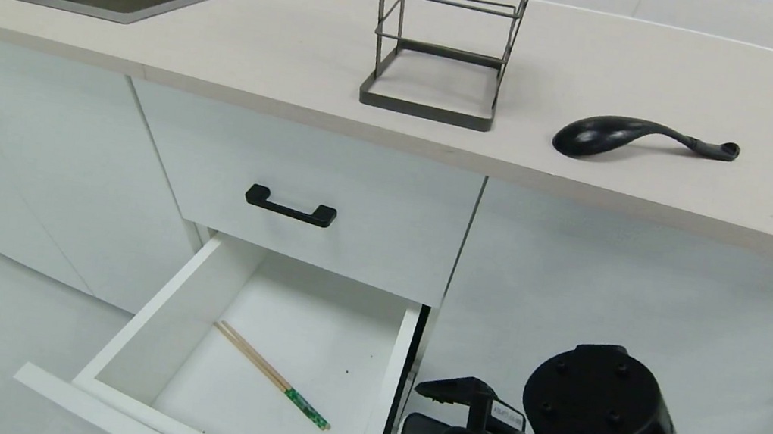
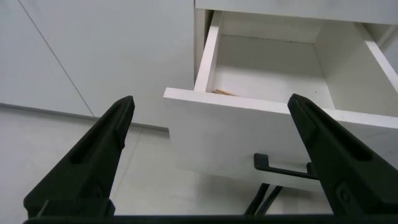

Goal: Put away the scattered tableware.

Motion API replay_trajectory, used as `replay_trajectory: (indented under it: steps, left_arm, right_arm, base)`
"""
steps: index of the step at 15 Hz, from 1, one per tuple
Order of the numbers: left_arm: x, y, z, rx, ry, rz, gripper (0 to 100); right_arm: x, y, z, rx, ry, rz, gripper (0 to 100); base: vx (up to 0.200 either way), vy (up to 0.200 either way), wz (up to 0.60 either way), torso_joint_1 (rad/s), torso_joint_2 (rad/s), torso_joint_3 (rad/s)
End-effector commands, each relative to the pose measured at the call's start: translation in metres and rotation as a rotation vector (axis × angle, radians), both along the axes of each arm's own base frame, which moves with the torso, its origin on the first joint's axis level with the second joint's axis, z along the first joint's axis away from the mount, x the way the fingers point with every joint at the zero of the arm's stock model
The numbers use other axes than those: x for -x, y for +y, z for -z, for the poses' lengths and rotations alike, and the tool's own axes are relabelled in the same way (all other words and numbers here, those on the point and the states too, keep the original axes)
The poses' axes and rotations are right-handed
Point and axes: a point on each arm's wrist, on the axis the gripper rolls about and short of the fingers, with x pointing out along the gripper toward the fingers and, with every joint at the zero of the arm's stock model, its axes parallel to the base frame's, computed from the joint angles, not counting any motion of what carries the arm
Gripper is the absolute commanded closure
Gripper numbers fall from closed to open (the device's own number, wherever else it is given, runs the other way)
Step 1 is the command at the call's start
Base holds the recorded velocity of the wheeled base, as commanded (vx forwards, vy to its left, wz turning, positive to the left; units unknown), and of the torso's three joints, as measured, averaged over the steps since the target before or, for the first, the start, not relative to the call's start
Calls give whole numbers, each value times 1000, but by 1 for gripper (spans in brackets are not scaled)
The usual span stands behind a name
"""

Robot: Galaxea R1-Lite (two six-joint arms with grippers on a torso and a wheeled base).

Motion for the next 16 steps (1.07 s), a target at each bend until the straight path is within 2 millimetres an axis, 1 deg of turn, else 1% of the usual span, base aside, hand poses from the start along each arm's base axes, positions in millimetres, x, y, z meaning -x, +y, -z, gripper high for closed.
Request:
replay_trajectory:
  steps: [1, 3, 7, 11, 13, 14, 16]
  left_arm:
    - [0, 0, 0, 0, 1, 0, 0]
    - [0, 0, 0, 0, 2, 0, 0]
    - [0, 0, 0, 0, 1, 1, 0]
    - [0, 0, 0, 0, 2, 0, 0]
    - [0, 0, 0, 0, 2, 0, 0]
    - [0, 0, 0, 0, 2, 1, 0]
    - [0, 0, 0, -1, 2, 0, 0]
  right_arm:
    - [1, -1, 0, -1, -1, -2, 0]
    - [1, -1, 1, 3, 2, -2, 0]
    - [2, -4, 5, 17, 9, 0, 0]
    - [0, -4, 4, 17, 9, 6, 0]
    - [1, -5, 5, 19, 11, 6, 0]
    - [1, -5, 5, 21, 11, 4, 0]
    - [0, -3, 5, 18, 11, 5, 0]
  base:
    - [0, 0, 0, 217, -36, -110]
    - [0, 0, 0, 249, -151, -190]
    - [0, 0, 0, 202, -635, -209]
    - [0, 0, 0, 236, -488, -209]
    - [0, 0, 0, 76, -478, -227]
    - [0, 0, 0, 222, -500, -217]
    - [0, 0, 0, 403, -491, -237]
